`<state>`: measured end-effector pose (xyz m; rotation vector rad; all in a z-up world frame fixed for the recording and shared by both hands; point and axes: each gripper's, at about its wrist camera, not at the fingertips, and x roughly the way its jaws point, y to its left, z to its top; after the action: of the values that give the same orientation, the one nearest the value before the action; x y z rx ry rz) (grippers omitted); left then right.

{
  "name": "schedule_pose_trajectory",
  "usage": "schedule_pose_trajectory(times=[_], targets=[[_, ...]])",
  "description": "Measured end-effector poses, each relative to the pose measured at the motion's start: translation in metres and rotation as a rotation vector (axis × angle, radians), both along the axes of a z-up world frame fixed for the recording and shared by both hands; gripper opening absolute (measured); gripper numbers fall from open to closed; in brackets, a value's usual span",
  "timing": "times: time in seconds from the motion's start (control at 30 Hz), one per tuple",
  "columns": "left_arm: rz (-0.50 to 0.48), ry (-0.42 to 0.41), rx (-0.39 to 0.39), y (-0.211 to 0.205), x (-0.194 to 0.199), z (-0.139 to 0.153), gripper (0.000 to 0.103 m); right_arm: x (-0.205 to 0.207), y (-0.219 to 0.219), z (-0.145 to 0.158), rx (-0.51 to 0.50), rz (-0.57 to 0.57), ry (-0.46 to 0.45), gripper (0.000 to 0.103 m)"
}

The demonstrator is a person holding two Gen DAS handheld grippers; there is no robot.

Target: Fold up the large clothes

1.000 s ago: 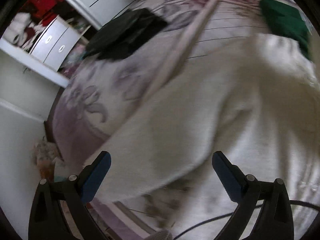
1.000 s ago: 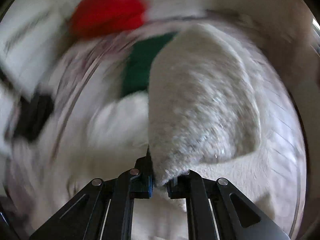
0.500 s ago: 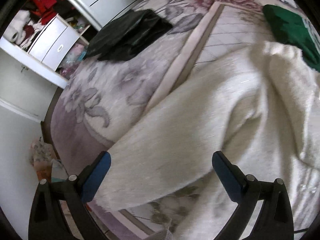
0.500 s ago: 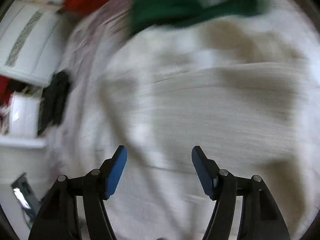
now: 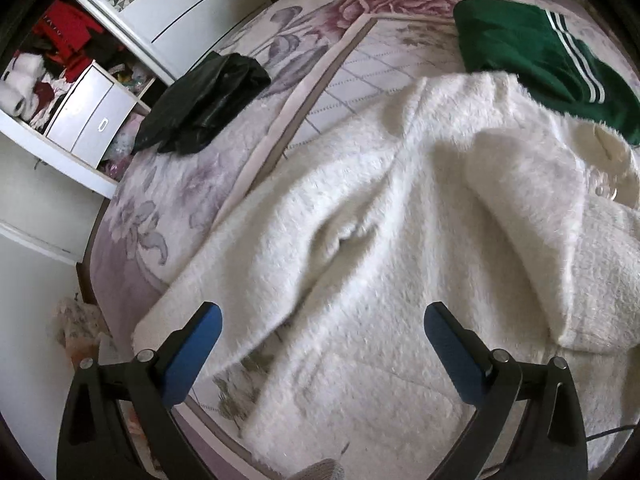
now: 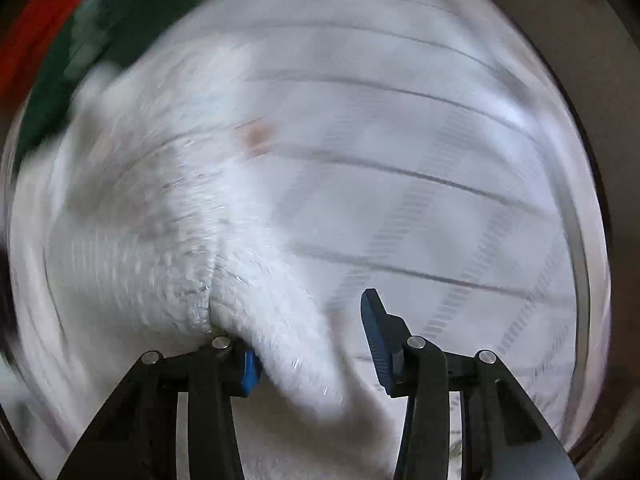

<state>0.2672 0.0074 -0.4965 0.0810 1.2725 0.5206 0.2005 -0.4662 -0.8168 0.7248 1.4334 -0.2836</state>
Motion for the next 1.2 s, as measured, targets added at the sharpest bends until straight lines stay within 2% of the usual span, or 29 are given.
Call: schedule_pose_trajectory(times=[0.07, 0.13, 0.2, 0.27, 0.33, 0.37, 0.43, 0.53, 0.57, 0.63, 0.67, 0.7, 0.77, 0.87, 1.0, 1.07, 1.13, 1.17, 1.2], targets=[[0.023, 0.016, 0.010, -0.001, -0.006, -0.005, 0.103, -0.031, -0.019, -0.006, 0.108, -0.093, 0.032, 0.046], [0.047, 0.031, 0.024, 0.003, -0.012, -0.008, 0.103, -0.056, -0.017, 0.011, 0.124, -0.083, 0.007, 0.047], [0.080, 0.046, 0.045, 0.012, -0.019, -0.013, 0.103, -0.075, -0.003, 0.037, 0.167, -0.050, -0.092, 0.047], [0.117, 0.059, 0.064, 0.024, -0.027, -0.018, 0.103, -0.079, 0.027, 0.043, 0.326, -0.001, -0.178, 0.047], [0.156, 0.071, 0.077, 0.038, -0.035, -0.023, 0.103, -0.069, 0.063, 0.032, 0.463, 0.048, -0.224, 0.047], [0.171, 0.074, 0.080, 0.043, -0.038, -0.025, 0.103, -0.056, 0.084, 0.025, 0.494, 0.068, -0.238, 0.047], [0.218, 0.078, 0.087, 0.061, -0.046, -0.027, 0.103, -0.019, 0.113, 0.020, 0.524, 0.108, -0.245, 0.046], [0.272, 0.082, 0.100, 0.086, -0.060, -0.026, 0.103, 0.015, 0.173, 0.011, 0.551, 0.165, -0.225, 0.033], [0.286, 0.082, 0.102, 0.093, -0.064, -0.026, 0.103, 0.040, 0.190, 0.017, 0.531, 0.220, -0.216, 0.033], [0.312, 0.092, 0.103, 0.108, -0.075, -0.027, 0.103, 0.054, 0.242, 0.036, 0.469, 0.415, -0.223, 0.034], [0.323, 0.095, 0.100, 0.113, -0.080, -0.027, 0.103, 0.041, 0.264, 0.046, 0.448, 0.539, -0.229, 0.036], [0.340, 0.100, 0.097, 0.121, -0.087, -0.026, 0.103, 0.031, 0.272, 0.051, 0.448, 0.606, -0.223, 0.036], [0.365, 0.105, 0.084, 0.132, -0.098, -0.026, 0.103, 0.006, 0.290, 0.056, 0.520, 0.705, -0.210, 0.036], [0.444, 0.107, 0.031, 0.157, -0.121, -0.023, 0.103, -0.013, 0.280, 0.071, 0.562, 0.720, -0.216, 0.037], [0.570, 0.085, -0.093, 0.194, -0.149, -0.030, 0.103, 0.007, 0.253, 0.082, 0.379, 0.625, -0.269, 0.037], [0.606, 0.074, -0.148, 0.207, -0.158, -0.038, 0.103, 0.026, 0.238, 0.083, 0.290, 0.555, -0.230, 0.037], [0.649, 0.062, -0.211, 0.223, -0.166, -0.051, 0.103, 0.054, 0.262, 0.072, 0.218, 0.522, -0.176, 0.037], [0.669, 0.053, -0.240, 0.228, -0.168, -0.056, 0.103, 0.058, 0.263, 0.056, 0.161, 0.530, -0.145, 0.037], [0.693, 0.046, -0.272, 0.235, -0.171, -0.062, 0.103, 0.069, 0.271, 0.051, 0.113, 0.539, -0.144, 0.037]])
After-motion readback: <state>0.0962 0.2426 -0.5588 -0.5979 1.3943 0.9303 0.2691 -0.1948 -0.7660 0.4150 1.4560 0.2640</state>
